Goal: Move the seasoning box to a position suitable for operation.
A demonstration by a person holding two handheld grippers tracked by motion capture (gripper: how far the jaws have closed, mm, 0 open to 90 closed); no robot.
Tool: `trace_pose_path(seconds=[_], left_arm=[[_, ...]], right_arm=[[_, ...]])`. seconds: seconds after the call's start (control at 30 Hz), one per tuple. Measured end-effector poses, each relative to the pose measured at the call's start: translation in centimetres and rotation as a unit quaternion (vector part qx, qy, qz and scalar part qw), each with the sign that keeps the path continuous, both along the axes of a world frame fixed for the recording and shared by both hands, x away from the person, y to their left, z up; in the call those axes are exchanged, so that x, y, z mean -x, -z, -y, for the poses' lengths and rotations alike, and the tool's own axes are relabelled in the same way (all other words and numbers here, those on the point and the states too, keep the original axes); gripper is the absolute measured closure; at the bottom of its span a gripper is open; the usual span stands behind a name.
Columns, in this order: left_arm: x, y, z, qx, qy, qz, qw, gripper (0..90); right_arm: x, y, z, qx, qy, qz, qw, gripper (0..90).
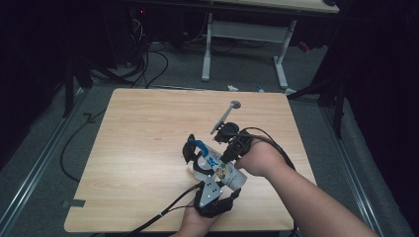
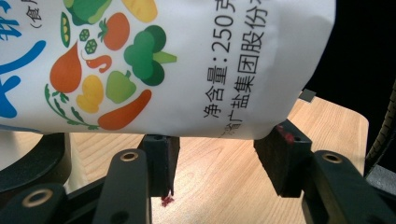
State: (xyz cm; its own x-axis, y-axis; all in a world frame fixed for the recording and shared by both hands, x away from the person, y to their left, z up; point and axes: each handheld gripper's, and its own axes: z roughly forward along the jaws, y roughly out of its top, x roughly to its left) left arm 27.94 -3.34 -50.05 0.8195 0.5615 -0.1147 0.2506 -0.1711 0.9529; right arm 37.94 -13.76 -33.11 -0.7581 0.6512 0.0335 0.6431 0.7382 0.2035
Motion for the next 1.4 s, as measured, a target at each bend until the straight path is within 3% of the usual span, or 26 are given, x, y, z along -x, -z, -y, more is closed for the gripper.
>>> trace_pose_path(seconds=[1.4], left_arm=[[-0.21, -0.38, 0.02, 0.004, -0.005, -0.001, 1.0000, 51.6]], right_arm=[[-0.11, -0.38, -0.05, -0.004, -0.001, 0.006, 1.0000, 89.8]])
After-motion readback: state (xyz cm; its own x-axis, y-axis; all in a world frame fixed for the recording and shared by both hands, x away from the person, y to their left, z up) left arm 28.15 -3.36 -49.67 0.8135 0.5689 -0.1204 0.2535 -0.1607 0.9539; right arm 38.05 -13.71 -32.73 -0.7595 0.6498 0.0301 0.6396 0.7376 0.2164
